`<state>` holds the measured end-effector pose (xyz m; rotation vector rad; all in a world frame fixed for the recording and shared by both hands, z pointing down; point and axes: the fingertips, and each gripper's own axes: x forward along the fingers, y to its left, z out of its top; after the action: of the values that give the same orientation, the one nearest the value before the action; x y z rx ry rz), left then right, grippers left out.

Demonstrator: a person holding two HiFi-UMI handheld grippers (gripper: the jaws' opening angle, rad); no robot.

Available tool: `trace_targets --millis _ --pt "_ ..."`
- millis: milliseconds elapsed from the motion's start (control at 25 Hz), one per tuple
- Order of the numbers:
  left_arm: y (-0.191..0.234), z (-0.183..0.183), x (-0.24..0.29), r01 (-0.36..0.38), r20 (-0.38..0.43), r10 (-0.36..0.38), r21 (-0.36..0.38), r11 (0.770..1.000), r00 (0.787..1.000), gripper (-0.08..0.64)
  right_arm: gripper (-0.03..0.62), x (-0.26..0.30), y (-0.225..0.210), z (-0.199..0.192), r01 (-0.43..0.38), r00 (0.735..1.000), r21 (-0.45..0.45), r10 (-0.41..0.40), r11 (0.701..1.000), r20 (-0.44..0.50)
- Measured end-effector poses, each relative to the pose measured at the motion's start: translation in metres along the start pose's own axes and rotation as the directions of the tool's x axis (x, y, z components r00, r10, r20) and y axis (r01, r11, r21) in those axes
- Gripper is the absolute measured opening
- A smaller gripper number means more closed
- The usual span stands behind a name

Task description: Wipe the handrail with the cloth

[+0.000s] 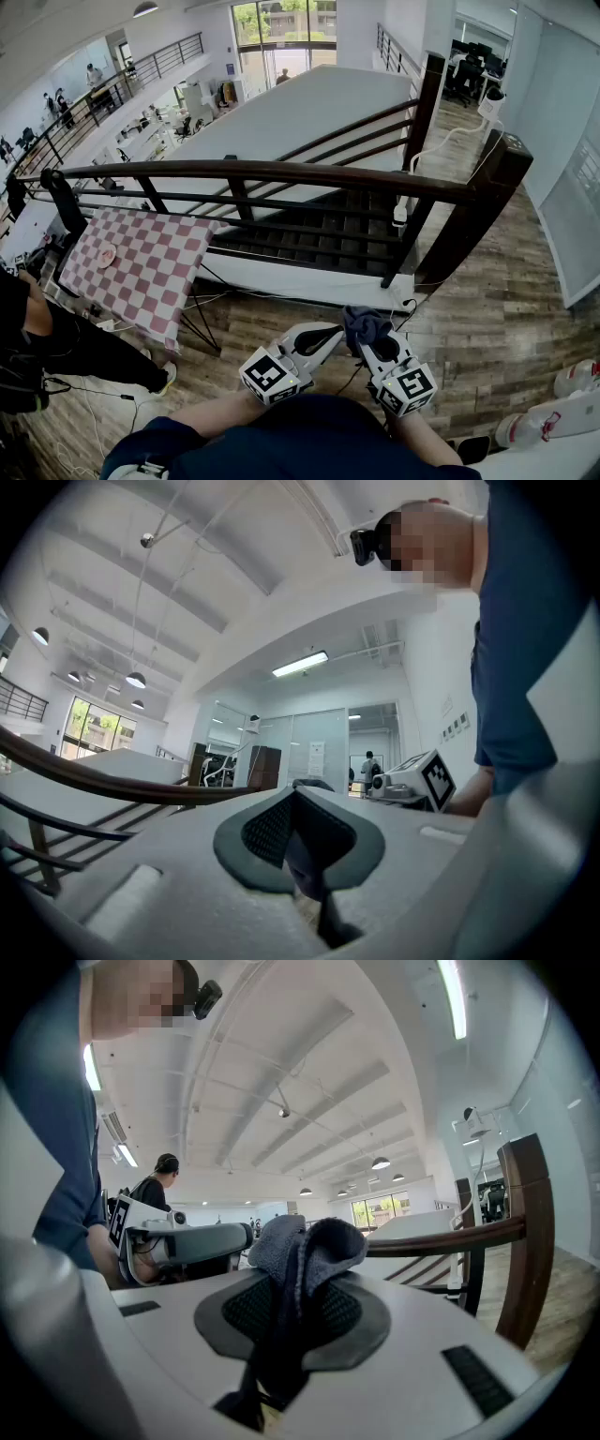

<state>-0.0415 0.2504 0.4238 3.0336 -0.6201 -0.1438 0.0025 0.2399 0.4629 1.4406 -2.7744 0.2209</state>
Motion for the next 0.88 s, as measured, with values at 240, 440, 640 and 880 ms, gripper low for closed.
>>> trace_targets --millis 240,440,640,880 --pt "-0.003 0.000 0.002 0.006 -0.006 -0.006 -0.005 1.000 1.000 -0.004 0.092 -0.005 -0.002 0.001 0.011 1.000 0.004 -0.011 1.000 0.001" --pt "-0.005 -0.002 0.008 -0.011 -0.014 0.011 -0.002 1.000 1.000 -0.005 0.091 -0.006 -0.006 -0.001 -0.015 1.000 0.016 0.016 1.000 -0.007" --pt "-0.013 -0.011 0.019 -0.035 -0.019 0.034 -0.003 0.999 0.999 -0.003 0.091 -0.016 -0.020 -0.010 -0.028 1.000 0.033 0.028 0.999 -0.012" --pt "-0.007 -0.025 0.034 -0.054 -0.032 0.053 -0.017 0.998 0.998 -0.003 0.092 -0.019 -0.048 -0.021 -0.017 0.999 0.050 0.019 0.999 -0.037"
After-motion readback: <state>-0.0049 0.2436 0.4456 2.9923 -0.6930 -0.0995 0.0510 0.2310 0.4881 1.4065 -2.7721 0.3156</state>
